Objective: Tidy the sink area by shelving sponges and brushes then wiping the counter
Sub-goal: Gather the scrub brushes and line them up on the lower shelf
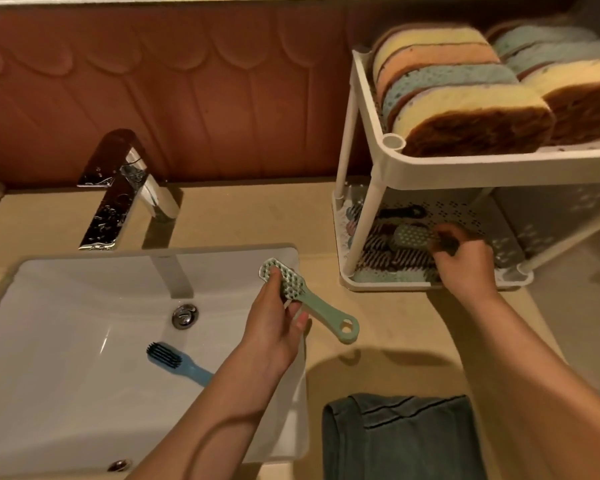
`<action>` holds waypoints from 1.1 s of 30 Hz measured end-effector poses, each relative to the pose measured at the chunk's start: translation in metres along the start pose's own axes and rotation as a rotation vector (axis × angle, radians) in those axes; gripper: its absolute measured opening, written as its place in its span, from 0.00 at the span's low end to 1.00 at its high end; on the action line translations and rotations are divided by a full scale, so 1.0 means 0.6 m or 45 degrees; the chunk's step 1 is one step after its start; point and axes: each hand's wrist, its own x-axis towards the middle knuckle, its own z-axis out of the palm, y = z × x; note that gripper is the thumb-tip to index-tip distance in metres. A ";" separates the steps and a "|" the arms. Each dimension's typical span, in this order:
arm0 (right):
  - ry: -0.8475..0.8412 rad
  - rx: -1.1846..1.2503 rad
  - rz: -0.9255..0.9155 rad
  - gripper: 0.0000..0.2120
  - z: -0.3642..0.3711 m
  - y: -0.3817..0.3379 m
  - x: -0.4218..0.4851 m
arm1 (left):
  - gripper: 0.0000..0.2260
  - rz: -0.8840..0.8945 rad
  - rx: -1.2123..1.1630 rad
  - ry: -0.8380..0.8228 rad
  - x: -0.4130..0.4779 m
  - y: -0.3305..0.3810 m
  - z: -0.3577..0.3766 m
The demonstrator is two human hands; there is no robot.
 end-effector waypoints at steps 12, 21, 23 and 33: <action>-0.260 -0.164 -0.007 0.11 0.051 0.015 0.125 | 0.12 -0.084 -0.215 0.050 -0.012 -0.005 0.015; -0.341 -0.004 0.038 0.15 0.036 0.008 0.115 | 0.10 -0.098 -0.094 -0.008 -0.027 -0.006 0.019; -0.265 0.074 0.041 0.14 0.030 -0.005 0.096 | 0.09 -0.076 -0.035 -0.030 -0.028 -0.008 0.019; -0.475 0.266 -0.204 0.10 -0.001 -0.081 -0.118 | 0.07 0.146 0.268 -0.204 -0.049 -0.042 0.037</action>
